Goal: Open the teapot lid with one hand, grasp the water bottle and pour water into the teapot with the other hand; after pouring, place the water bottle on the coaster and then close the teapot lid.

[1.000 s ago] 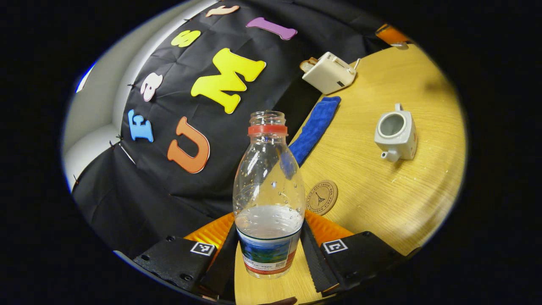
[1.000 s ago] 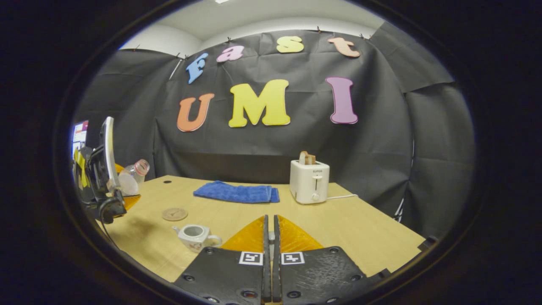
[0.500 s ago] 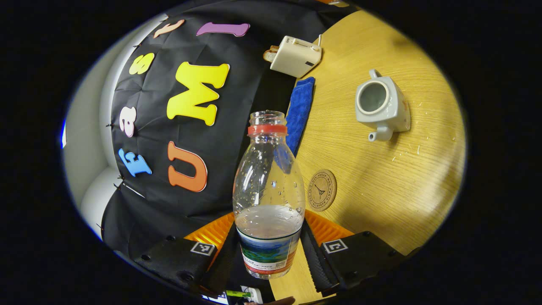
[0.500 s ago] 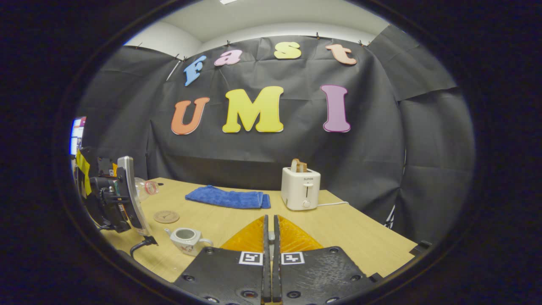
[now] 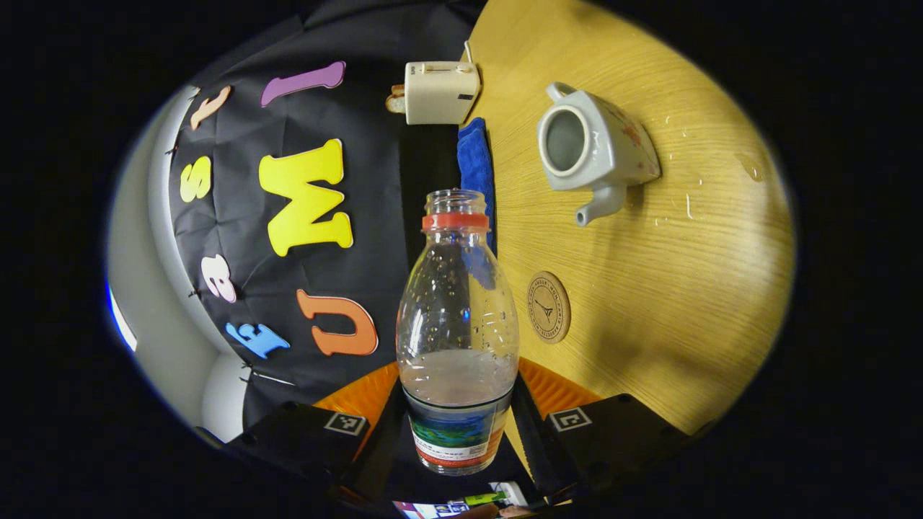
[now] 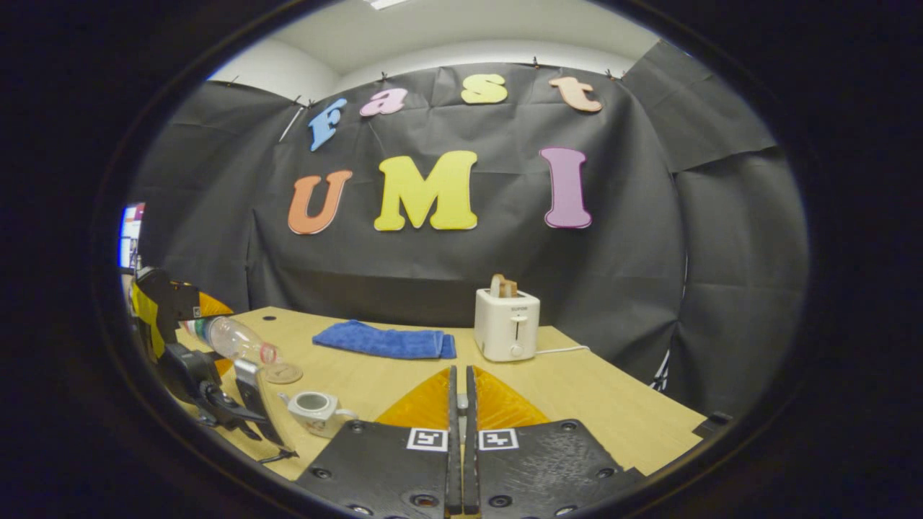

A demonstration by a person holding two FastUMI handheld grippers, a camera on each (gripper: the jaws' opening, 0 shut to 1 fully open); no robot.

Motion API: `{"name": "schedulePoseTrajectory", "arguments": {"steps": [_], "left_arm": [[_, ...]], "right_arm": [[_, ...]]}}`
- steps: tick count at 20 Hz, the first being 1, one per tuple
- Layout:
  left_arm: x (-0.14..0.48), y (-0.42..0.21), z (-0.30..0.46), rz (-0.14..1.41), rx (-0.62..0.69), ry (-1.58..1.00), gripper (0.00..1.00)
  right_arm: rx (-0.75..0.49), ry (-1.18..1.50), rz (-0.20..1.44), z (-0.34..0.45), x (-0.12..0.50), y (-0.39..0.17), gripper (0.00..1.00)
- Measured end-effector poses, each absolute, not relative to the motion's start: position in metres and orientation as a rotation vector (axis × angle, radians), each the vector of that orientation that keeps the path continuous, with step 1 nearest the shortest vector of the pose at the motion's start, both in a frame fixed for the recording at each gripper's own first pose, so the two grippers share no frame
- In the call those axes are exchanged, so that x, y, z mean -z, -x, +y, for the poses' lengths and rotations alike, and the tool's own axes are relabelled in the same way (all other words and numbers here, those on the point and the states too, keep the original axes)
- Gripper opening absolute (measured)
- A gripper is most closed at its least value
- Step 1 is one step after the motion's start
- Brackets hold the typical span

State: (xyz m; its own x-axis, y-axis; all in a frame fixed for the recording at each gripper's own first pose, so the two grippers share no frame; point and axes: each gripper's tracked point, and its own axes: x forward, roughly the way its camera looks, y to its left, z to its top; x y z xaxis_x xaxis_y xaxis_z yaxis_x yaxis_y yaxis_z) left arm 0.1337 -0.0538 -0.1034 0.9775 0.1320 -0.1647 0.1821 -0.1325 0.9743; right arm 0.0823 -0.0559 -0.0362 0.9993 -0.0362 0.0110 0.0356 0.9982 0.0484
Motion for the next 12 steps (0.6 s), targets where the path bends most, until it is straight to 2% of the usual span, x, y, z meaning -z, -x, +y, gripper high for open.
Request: {"name": "schedulePoseTrajectory", "arguments": {"steps": [10, 11, 12], "left_arm": [[0.1, -0.128, -0.074, 0.209, 0.046, -1.902, 0.76], [0.099, -0.127, -0.075, 0.205, 0.043, -1.912, 0.8], [0.099, -0.127, -0.075, 0.204, 0.039, -1.922, 0.76]], "right_arm": [[0.035, -0.099, -0.011, -0.069, 0.033, -0.081, 0.01], [0.036, -0.1, -0.011, -0.071, 0.032, -0.081, 0.01], [0.037, -0.1, -0.012, -0.073, 0.032, -0.081, 0.01]]}}
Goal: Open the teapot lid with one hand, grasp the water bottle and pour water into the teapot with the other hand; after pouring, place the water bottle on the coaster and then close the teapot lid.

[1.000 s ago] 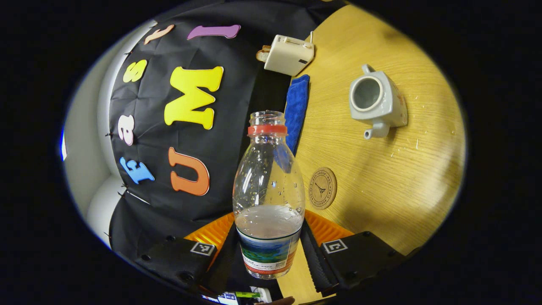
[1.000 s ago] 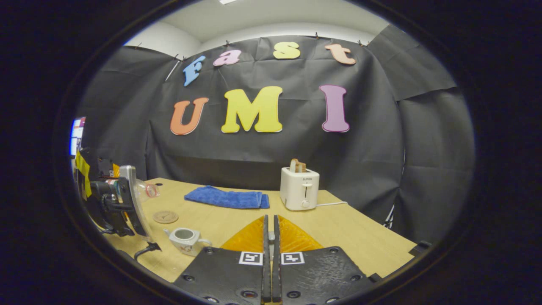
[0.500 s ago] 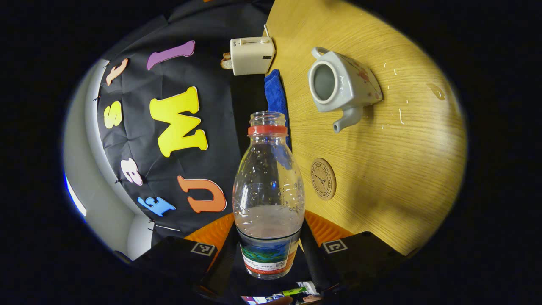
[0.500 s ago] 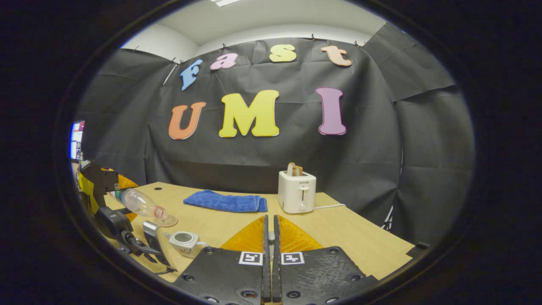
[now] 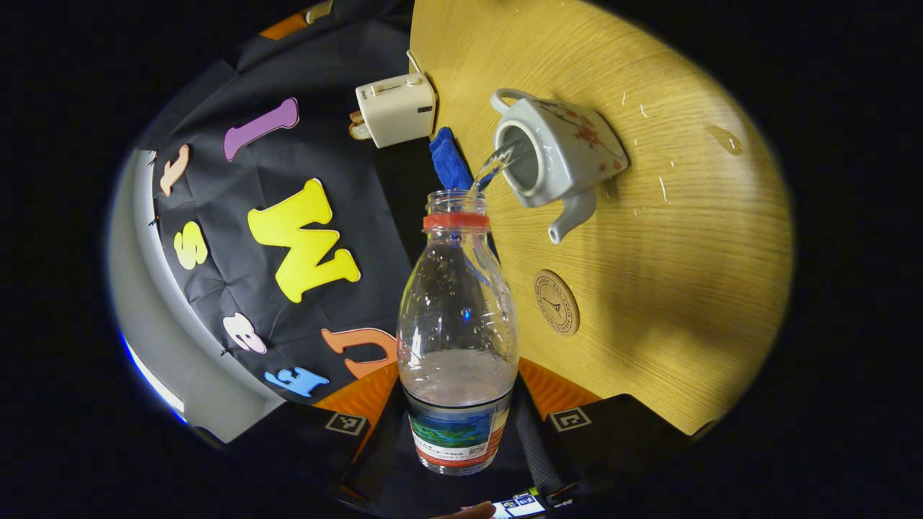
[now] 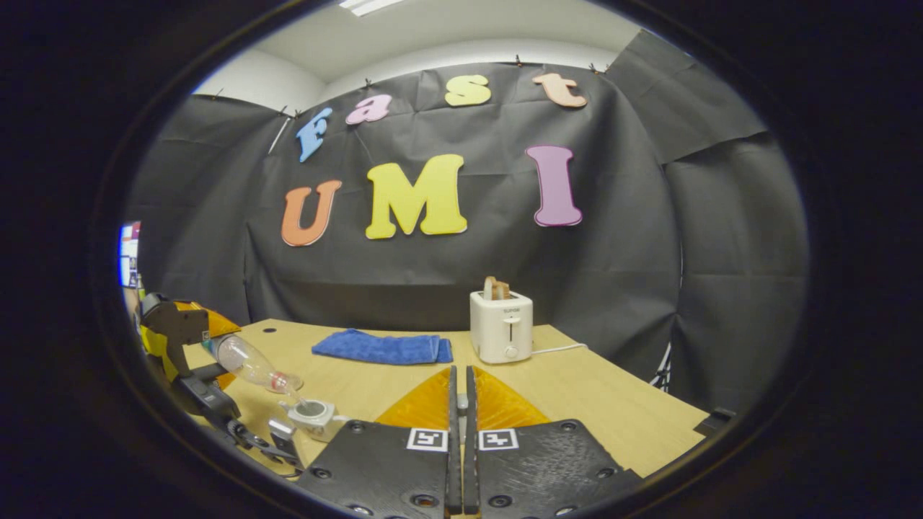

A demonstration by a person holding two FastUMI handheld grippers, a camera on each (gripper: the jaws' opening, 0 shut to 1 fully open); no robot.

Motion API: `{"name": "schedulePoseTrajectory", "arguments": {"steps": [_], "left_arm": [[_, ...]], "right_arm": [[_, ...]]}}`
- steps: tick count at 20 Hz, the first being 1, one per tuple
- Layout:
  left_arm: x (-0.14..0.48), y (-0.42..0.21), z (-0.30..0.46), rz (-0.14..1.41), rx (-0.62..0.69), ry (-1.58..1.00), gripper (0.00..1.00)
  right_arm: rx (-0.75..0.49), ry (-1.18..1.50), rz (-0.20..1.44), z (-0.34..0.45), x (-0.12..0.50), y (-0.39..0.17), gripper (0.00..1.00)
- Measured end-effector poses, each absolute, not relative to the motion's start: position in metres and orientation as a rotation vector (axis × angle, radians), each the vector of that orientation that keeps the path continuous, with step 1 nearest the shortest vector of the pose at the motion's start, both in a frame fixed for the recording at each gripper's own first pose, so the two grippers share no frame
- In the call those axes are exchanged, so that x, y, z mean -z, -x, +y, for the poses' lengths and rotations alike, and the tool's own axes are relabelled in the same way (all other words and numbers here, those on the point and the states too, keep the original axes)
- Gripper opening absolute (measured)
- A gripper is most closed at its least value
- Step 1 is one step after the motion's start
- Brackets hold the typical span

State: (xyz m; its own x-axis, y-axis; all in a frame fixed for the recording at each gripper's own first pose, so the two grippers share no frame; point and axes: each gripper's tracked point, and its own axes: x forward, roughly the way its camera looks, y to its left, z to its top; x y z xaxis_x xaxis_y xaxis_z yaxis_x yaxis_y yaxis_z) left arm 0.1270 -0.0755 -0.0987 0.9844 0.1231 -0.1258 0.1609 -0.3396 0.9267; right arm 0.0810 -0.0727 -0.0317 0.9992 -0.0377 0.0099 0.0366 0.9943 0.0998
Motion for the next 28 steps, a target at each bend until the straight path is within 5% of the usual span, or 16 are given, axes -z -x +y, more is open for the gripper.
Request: {"name": "schedulePoseTrajectory", "arguments": {"steps": [28], "left_arm": [[0.078, -0.13, -0.093, 0.203, 0.025, -2.24, 0.77]], "right_arm": [[0.01, -0.126, -0.053, -0.076, 0.012, -0.068, 0.01]]}}
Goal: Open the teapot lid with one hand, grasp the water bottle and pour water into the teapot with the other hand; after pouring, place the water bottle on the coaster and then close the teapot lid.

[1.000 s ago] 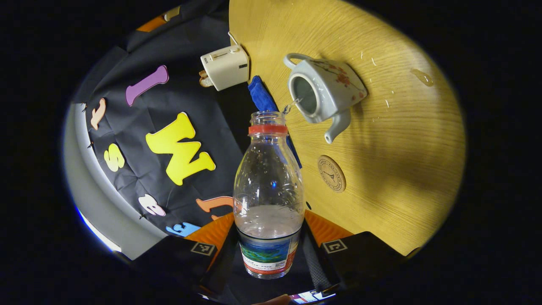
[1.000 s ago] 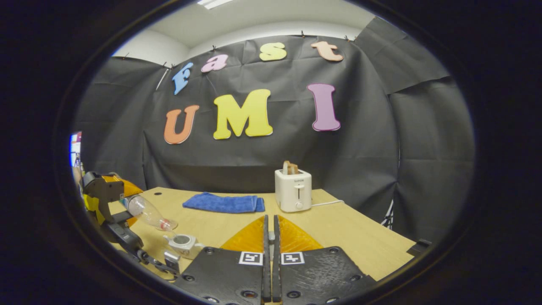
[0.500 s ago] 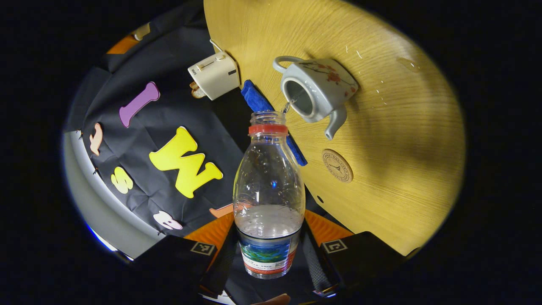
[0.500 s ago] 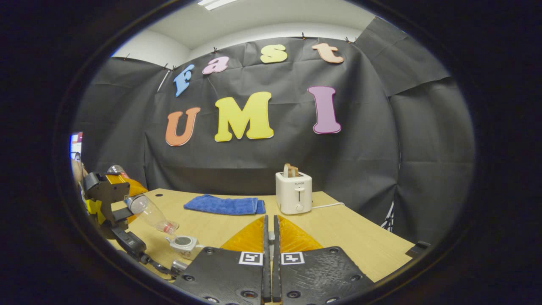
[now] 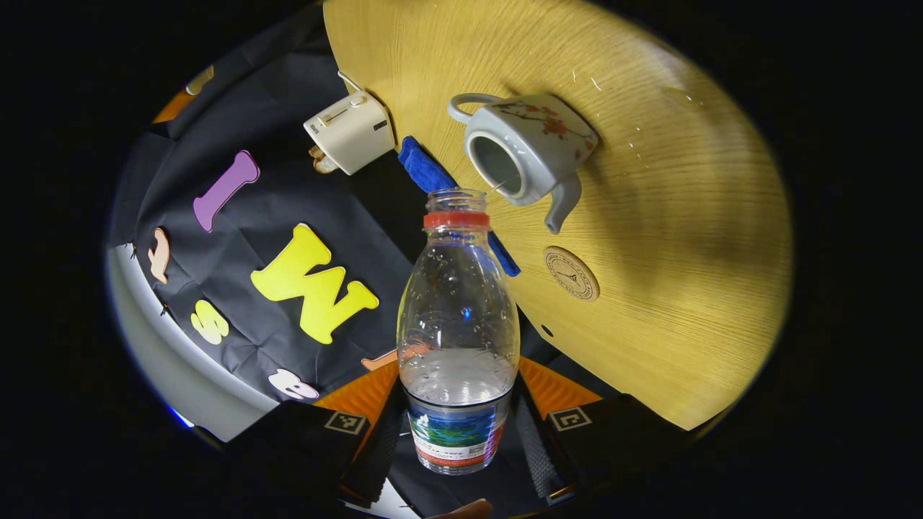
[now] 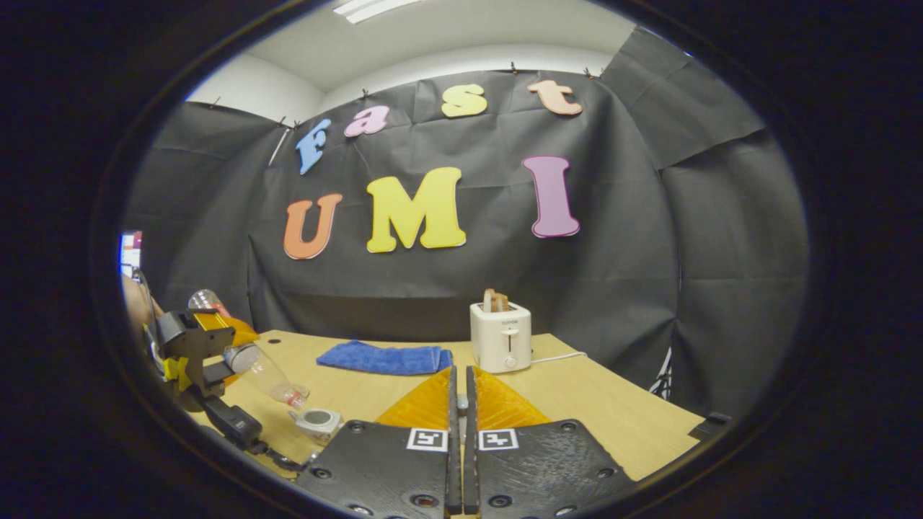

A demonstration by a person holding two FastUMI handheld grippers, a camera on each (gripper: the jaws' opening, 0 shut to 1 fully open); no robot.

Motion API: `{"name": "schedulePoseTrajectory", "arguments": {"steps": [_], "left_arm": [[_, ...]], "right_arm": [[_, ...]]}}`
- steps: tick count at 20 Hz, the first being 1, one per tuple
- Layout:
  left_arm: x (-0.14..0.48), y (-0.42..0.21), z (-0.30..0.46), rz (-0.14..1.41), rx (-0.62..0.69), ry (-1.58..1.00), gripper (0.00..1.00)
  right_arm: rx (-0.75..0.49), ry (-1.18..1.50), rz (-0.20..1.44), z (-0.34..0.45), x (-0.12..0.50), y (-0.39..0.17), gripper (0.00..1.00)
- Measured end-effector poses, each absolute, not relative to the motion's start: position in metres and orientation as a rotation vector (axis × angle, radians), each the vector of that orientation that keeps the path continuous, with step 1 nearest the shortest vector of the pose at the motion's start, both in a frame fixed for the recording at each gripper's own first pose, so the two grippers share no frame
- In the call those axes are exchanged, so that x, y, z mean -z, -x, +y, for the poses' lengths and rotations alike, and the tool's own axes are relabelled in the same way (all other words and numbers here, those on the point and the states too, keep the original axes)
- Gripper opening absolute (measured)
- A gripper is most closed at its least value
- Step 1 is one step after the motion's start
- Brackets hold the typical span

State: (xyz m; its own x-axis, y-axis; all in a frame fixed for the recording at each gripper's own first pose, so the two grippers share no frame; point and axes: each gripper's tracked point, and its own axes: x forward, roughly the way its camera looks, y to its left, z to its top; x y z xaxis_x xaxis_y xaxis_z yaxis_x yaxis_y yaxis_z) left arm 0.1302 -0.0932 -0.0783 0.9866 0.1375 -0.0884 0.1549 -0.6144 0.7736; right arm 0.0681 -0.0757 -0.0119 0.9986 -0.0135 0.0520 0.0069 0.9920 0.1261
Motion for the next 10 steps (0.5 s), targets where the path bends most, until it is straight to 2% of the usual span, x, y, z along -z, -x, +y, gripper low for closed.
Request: {"name": "schedulePoseTrajectory", "arguments": {"steps": [6, 7, 8, 10], "left_arm": [[0.0821, -0.1306, -0.0934, 0.206, 0.037, -2.237, 0.77], [0.0814, -0.1322, -0.0934, 0.2, 0.045, -2.228, 0.8], [0.0807, -0.134, -0.0928, 0.192, 0.048, -2.21, 0.76], [0.0802, -0.1376, -0.0935, 0.152, 0.066, -2.097, 0.76]], "right_arm": [[-0.001, -0.12, -0.056, -0.0729, 0.0101, -0.0671, 0.01], [-0.002, -0.117, -0.055, -0.0729, 0.0106, -0.0663, 0.01], [-0.006, -0.118, -0.053, -0.0723, 0.0107, -0.0655, 0.01], [-0.026, -0.139, -0.052, -0.0698, 0.0077, -0.0634, 0.01]]}}
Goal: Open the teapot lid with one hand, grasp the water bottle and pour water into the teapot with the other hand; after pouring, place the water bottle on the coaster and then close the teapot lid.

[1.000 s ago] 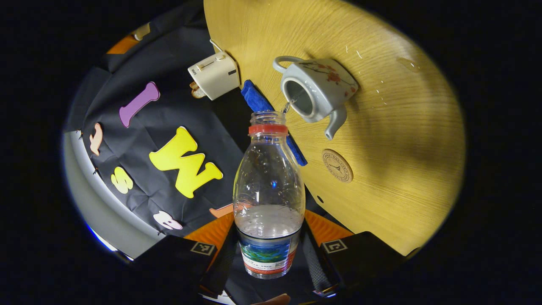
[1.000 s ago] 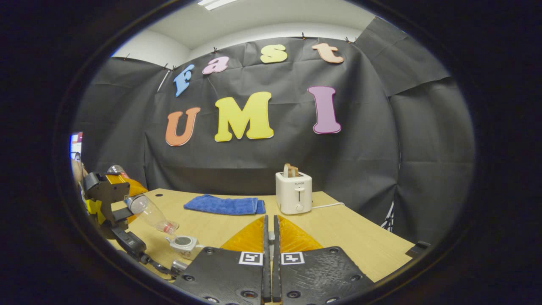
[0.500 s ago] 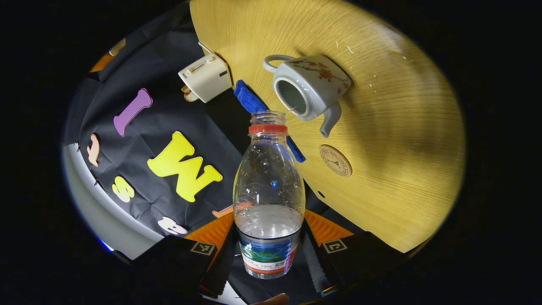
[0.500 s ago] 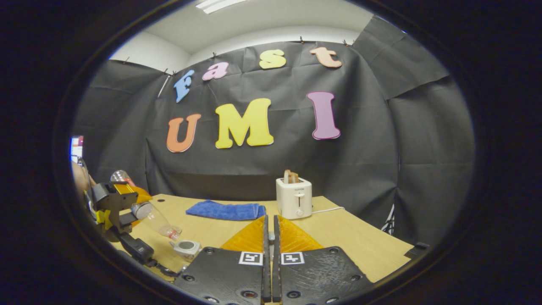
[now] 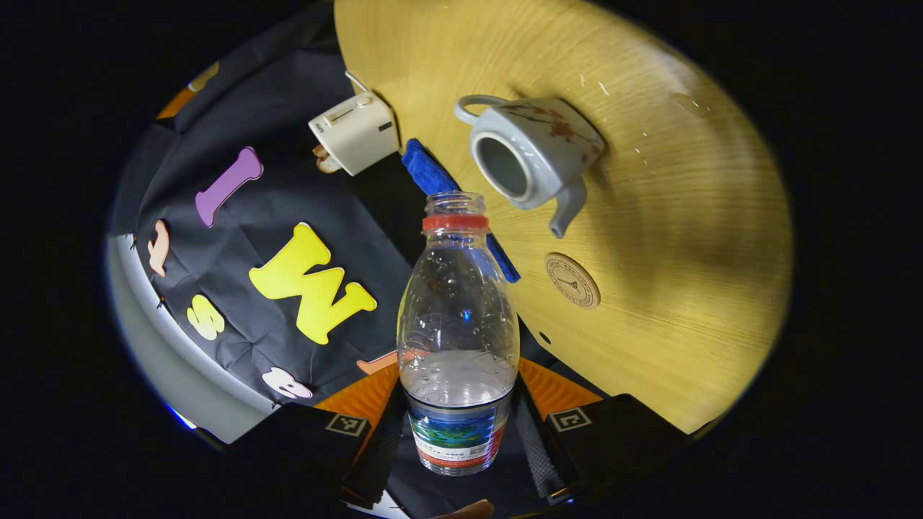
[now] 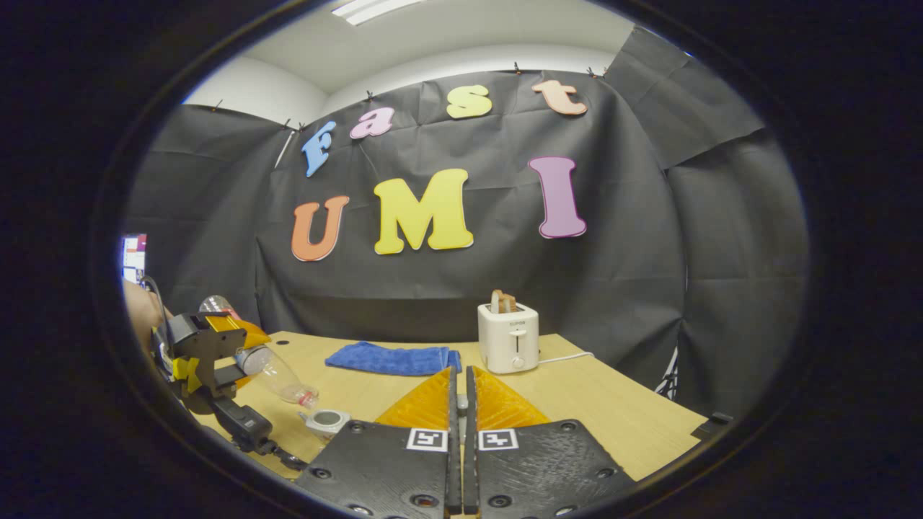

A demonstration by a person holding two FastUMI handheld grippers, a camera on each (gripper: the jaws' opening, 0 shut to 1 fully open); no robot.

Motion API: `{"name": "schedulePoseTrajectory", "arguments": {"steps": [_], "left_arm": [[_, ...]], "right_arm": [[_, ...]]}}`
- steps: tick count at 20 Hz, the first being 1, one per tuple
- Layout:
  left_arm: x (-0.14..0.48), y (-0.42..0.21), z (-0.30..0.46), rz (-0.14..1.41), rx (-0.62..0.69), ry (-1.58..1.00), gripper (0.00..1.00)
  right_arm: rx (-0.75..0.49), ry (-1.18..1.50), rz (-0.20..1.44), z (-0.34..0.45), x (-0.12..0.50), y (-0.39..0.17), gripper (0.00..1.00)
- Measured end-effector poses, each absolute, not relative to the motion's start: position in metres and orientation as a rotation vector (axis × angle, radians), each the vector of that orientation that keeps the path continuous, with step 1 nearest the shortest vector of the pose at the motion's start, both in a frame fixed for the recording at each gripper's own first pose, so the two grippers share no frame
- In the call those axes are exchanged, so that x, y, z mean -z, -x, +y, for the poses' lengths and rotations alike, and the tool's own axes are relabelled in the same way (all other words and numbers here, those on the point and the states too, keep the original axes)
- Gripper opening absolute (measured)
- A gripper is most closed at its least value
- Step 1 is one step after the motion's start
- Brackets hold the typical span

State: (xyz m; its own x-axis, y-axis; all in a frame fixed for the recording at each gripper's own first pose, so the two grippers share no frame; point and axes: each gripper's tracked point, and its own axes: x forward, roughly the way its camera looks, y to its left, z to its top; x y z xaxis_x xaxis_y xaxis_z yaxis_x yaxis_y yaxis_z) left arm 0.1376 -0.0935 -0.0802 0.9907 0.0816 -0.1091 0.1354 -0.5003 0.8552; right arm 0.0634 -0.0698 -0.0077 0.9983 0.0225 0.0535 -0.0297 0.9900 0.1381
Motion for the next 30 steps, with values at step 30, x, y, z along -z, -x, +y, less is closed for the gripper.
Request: {"name": "schedulePoseTrajectory", "arguments": {"steps": [30], "left_arm": [[0.103, -0.239, -0.042, 0.118, 0.011, 0.046, 0.78]], "right_arm": [[-0.034, -0.11, -0.029, -0.055, 0.02, -0.071, 0.01]]}}
